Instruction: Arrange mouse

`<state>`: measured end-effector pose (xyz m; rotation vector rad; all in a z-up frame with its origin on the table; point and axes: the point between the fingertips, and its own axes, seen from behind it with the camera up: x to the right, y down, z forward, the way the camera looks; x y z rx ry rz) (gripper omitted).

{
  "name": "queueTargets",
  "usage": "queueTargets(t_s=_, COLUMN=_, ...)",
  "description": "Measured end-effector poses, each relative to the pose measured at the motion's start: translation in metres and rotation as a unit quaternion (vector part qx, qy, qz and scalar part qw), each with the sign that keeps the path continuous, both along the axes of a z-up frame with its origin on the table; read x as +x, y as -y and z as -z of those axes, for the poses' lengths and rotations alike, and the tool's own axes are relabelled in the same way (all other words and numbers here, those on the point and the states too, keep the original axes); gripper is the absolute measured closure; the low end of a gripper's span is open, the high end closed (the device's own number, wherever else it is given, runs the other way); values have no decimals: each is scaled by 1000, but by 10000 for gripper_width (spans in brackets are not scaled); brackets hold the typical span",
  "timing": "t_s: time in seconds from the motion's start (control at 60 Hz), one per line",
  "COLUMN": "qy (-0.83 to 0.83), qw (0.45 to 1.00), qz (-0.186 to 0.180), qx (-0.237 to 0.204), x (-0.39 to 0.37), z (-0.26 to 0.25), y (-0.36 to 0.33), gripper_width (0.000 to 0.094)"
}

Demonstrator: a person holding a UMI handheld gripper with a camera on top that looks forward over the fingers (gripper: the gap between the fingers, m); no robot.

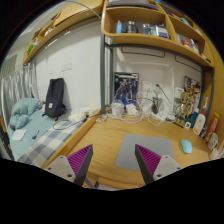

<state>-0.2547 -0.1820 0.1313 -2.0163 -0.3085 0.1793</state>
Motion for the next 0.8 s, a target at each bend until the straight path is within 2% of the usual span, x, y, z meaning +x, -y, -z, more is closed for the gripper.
queueTargets(t_s=0.133, qy=-2, qw=999, qz=46, qx=-15, x=47, z=14, y=-8, gripper_width=85)
queueTargets(t_s=0.533, qy=13, qw=981, qz=186, qx=-56, x=276, z=69, y=-36, gripper_width=87)
queueTargets(t_s=0.667, qy=19, qw=976, qz=207, qx=-65, x=337, z=81, y=-57, gripper_width=79)
queueTargets(t_s=0.8, qy=24, qw=977, qz=200, qx=-68, x=369, z=91, y=-91, gripper_width=79)
